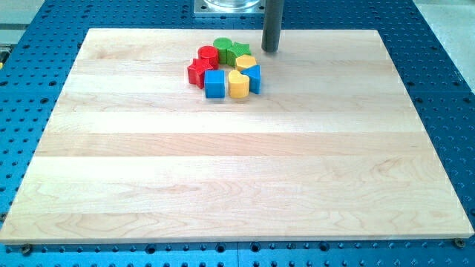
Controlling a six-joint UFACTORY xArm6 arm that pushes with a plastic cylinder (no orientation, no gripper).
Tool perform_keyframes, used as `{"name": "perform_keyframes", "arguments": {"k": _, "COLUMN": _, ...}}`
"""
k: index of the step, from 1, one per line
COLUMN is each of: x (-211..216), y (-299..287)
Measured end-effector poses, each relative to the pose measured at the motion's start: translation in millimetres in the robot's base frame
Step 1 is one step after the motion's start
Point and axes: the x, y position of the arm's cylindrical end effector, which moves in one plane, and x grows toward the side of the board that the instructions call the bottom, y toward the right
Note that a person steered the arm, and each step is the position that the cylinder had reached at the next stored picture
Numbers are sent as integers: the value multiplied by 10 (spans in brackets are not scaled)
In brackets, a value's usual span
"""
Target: Push the green blocks into the red blocks
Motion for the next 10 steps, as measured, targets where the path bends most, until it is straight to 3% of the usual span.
{"name": "perform_keyframes", "arguments": {"k": 5, "x": 86, "y": -821}}
{"name": "perform_keyframes", "arguments": {"k": 8, "x": -701, "y": -146}}
{"name": "perform_keyframes", "arguments": {"k": 9, "x": -698, "y": -331}}
{"name": "perform_keyframes", "arguments": {"k": 10, "x": -698, "y": -922}}
